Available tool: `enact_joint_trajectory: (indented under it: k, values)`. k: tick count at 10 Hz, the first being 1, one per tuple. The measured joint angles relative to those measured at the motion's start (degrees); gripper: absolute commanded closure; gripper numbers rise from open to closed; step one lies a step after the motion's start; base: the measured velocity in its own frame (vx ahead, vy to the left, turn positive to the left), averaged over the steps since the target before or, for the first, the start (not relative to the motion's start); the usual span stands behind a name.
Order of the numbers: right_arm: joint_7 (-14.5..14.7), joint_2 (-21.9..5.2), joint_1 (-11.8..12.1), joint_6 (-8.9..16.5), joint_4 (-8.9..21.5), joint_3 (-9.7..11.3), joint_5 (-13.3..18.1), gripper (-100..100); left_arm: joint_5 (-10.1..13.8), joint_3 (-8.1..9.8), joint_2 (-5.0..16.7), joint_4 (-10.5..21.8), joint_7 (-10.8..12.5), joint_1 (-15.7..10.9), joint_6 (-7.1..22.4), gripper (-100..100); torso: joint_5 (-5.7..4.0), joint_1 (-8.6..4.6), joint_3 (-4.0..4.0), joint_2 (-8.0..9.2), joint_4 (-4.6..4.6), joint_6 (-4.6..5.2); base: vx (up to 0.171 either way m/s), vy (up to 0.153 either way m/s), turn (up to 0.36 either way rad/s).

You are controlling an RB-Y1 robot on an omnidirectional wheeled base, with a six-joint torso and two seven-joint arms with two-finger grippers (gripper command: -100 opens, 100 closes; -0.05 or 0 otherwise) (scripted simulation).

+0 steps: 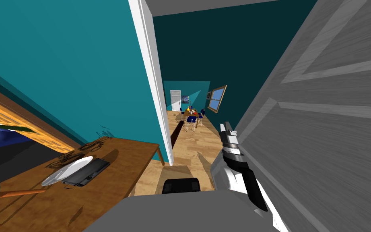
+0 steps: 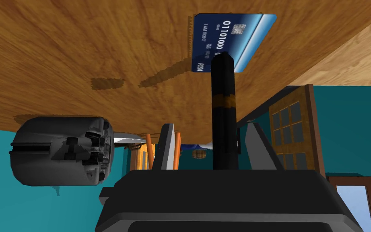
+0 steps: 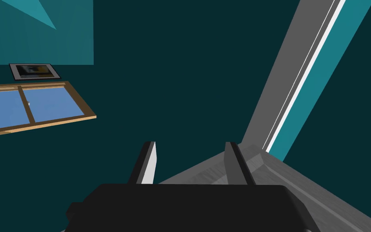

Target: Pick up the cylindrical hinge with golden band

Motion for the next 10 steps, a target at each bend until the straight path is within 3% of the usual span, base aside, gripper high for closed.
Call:
enact_joint_trajectory:
  k: [3, 4, 5, 9, 10]
  values:
    - [0.00, 0.00, 0.00, 0.00, 0.00, 0.00, 0.00, 0, -0.03, -0.02, 0.02, 0.04, -0.06, 0.04, 0.05, 100, 0.01, -0.01, 0.02, 0.01, 0.03, 0.00, 0.000, 0.000, -0.003]
    - [0.00, 0.00, 0.00, 0.00, 0.00, 0.00, 0.00, 0, -0.02, -0.01, 0.02, 0.02, -0.04, 0.03, 0.04, 0, 0.01, -0.01, 0.01, 0.00, 0.02, 0.00, 0.000, 0.000, 0.000]
    - [0.00, 0.00, 0.00, 0.00, 0.00, 0.00, 0.00, 0, -0.02, -0.01, 0.02, 0.02, -0.04, 0.02, 0.03, 100, 0.01, -0.01, 0.01, 0.00, 0.02, 0.00, 0.005, -0.015, 0.032]
    - [0.00, 0.00, 0.00, 0.00, 0.00, 0.00, 0.00, 0, 0.46, -0.51, 1.38, -4.89, 1.52, 3.39, 1.52, 100, -0.04, -0.20, -0.02, -0.05, 0.00, -0.01, 0.010, -0.036, 0.020]
    - [0.00, 0.00, 0.00, 0.00, 0.00, 0.00, 0.00, 0, 0.50, -0.54, 1.40, -5.03, 1.59, 3.46, 1.58, 0, -0.03, -0.12, -0.02, -0.03, 0.00, 0.00, 0.000, 0.000, 0.000]
